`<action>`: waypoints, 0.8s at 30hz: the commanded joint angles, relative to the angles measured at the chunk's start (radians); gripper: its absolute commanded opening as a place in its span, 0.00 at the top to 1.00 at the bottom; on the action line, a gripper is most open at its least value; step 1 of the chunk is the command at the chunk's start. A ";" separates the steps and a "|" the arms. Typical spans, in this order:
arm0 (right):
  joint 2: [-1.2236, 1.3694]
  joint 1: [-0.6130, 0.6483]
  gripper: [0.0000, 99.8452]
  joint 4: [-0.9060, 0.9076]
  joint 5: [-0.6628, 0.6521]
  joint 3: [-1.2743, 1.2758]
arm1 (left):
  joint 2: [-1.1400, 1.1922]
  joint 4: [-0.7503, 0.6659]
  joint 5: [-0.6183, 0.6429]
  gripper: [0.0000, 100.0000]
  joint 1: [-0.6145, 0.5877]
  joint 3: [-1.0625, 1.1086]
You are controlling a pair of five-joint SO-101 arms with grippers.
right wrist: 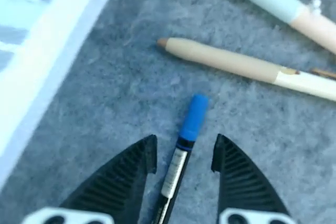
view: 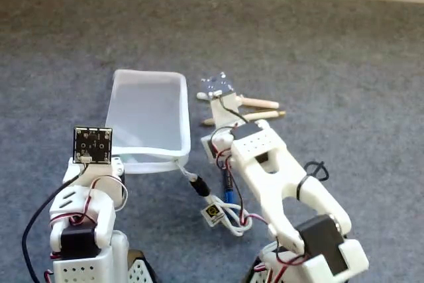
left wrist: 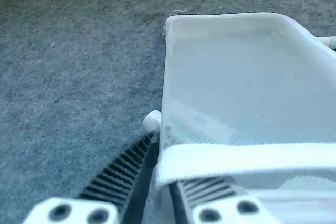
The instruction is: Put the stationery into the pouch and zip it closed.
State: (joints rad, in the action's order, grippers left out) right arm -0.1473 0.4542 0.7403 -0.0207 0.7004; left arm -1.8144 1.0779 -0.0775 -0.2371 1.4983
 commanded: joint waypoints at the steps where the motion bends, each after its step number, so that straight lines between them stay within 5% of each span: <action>1: 0.031 -0.030 0.84 -0.015 0.005 -0.079 | 0.008 0.006 -0.006 0.99 -0.015 -0.059; 24: 0.099 -0.025 0.84 -0.016 0.000 -0.091 | 0.008 0.026 -0.006 0.99 -0.015 -0.062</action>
State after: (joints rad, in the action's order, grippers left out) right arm -0.0445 0.4373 0.7357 -0.0207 0.6513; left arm -1.8144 1.0779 -0.0775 -0.2371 1.4983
